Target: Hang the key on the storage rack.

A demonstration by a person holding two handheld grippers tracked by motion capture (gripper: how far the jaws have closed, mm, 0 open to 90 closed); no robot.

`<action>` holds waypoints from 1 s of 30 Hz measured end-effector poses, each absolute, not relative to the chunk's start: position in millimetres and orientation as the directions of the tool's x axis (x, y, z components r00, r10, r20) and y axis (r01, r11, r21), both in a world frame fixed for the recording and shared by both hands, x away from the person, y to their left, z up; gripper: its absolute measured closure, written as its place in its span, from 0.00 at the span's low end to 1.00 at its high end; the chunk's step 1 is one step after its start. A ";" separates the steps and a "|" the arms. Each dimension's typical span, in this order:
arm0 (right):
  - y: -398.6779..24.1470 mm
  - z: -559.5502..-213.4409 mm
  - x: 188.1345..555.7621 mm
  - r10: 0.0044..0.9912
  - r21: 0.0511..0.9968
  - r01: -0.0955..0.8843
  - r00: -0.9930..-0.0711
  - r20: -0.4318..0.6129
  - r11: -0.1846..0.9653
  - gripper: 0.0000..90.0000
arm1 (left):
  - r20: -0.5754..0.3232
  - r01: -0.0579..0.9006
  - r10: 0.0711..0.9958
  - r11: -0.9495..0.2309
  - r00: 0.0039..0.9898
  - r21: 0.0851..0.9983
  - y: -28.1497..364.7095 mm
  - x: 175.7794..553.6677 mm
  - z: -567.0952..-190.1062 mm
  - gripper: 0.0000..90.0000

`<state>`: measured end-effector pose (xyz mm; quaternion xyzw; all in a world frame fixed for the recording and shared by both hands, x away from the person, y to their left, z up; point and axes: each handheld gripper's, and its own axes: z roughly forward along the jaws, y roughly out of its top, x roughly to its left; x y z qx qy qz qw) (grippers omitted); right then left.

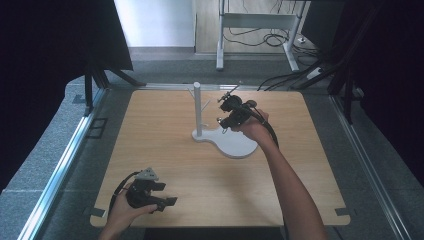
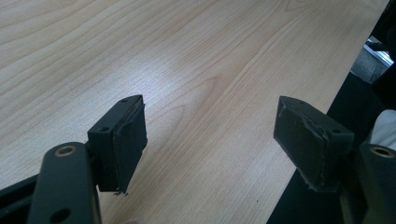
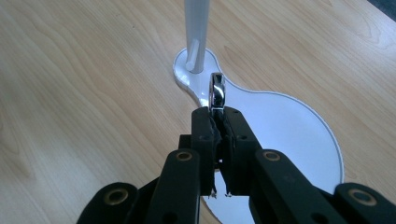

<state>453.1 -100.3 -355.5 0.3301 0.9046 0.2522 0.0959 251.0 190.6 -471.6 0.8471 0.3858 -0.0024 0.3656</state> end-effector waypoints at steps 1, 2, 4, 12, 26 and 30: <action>-100.3 -355.5 453.1 0.645 0.520 0.549 -0.764 -0.007 0.655 0.93 | -0.286 0.655 0.652 -0.435 0.702 0.617 190.6 251.0 -471.6 0.29; -100.2 -356.6 454.5 0.648 0.520 0.551 -0.762 -0.006 0.652 0.93 | -0.286 0.655 0.651 -0.435 0.703 0.618 190.7 250.8 -471.4 0.29; -100.5 -359.6 459.5 0.656 0.520 0.561 -0.754 0.000 0.645 0.93 | -0.284 0.653 0.651 -0.436 0.704 0.619 190.9 250.6 -471.0 0.29; -101.0 -360.8 472.5 0.676 0.525 0.578 -0.737 0.006 0.625 0.93 | -0.287 0.655 0.653 -0.431 0.701 0.621 192.7 250.7 -470.5 0.29; -90.1 -357.5 488.8 0.681 0.531 0.570 -0.733 -0.016 0.627 0.93 | -0.287 0.653 0.655 -0.420 0.699 0.630 195.6 250.4 -468.6 0.29; -85.5 -355.7 492.9 0.686 0.530 0.574 -0.727 -0.021 0.624 0.93 | -0.285 0.651 0.654 -0.422 0.700 0.631 195.1 250.4 -468.5 0.29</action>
